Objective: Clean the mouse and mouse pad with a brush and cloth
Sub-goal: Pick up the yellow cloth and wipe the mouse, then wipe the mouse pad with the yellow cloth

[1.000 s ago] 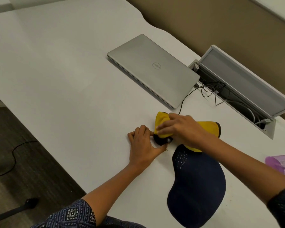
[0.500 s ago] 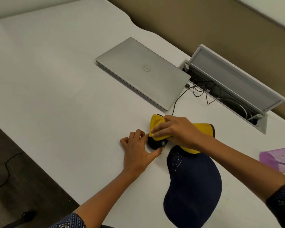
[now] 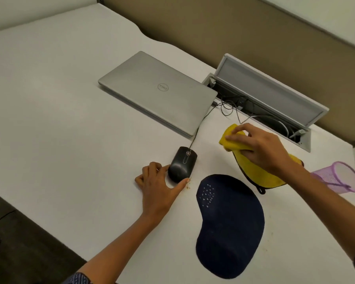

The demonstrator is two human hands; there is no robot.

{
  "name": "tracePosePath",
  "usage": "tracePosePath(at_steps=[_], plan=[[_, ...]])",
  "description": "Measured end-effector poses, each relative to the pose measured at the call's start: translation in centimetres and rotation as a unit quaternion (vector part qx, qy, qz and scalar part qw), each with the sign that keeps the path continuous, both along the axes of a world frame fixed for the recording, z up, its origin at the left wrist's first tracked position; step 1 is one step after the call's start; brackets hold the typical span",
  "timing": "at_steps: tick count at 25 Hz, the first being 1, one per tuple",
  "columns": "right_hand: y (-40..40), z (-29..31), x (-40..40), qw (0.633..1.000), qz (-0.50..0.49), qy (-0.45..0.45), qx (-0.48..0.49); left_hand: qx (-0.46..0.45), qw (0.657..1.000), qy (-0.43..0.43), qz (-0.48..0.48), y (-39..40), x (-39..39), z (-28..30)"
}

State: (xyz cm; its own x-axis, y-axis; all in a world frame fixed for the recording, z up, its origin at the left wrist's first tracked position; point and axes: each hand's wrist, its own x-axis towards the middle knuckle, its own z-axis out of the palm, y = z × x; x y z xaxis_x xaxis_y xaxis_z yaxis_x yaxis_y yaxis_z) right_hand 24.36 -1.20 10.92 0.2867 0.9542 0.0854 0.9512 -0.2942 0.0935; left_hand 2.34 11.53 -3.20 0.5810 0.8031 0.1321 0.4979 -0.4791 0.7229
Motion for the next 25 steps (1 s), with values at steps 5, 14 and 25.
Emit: tracePosePath(at_steps=[5,14,25], plan=[[-3.6,0.1,-2.4,0.995,-0.094,0.019,0.041,-0.014,1.000,0.000,-0.013,-0.1,-0.3,0.4],[-3.0,-3.2,-4.7,0.992,-0.072,0.058,-0.083,0.213,0.943,-0.118,-0.226,-2.3,-2.9,0.5],[-5.1,-6.7,-10.7,0.985,-0.022,0.049,-0.164,0.350,0.788,-0.083,-0.500,-5.0,-3.4,-1.2]])
